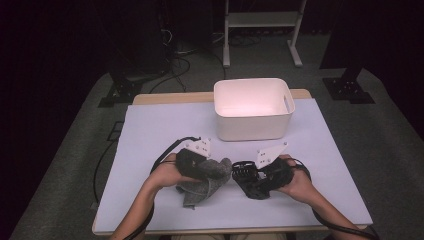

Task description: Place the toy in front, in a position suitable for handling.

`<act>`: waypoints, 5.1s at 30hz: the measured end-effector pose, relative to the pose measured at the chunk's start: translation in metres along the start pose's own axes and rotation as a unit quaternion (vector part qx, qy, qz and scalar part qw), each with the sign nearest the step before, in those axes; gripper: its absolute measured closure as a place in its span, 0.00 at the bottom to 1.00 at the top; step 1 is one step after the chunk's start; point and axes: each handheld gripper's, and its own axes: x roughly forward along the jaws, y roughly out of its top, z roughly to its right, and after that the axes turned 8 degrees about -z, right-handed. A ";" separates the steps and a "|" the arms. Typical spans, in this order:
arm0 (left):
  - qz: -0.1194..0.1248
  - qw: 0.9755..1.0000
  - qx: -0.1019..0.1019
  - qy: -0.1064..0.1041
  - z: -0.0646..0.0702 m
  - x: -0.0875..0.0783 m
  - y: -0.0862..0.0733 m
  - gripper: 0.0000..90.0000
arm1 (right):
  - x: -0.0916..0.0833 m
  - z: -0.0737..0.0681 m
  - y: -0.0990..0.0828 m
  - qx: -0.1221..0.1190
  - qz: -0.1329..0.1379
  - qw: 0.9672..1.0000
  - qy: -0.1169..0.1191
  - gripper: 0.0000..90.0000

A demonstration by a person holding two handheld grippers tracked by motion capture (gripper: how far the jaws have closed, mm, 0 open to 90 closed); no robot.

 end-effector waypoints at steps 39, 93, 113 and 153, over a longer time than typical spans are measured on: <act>0.004 1.000 0.010 0.021 0.013 -0.042 0.001 0.90 | 0.025 -0.008 0.040 -0.039 0.017 0.999 0.034 0.56; -0.028 0.998 0.060 0.009 0.014 -0.027 0.060 0.89 | 0.024 -0.009 0.034 -0.038 0.029 0.998 0.028 0.61; -0.026 0.999 0.034 0.010 0.011 -0.034 0.037 0.89 | 0.020 -0.005 0.027 -0.029 0.035 0.999 0.028 0.61; 0.008 1.000 -0.001 -0.002 0.010 -0.026 -0.001 0.89 | 0.013 -0.004 0.025 -0.024 0.022 0.999 0.025 0.61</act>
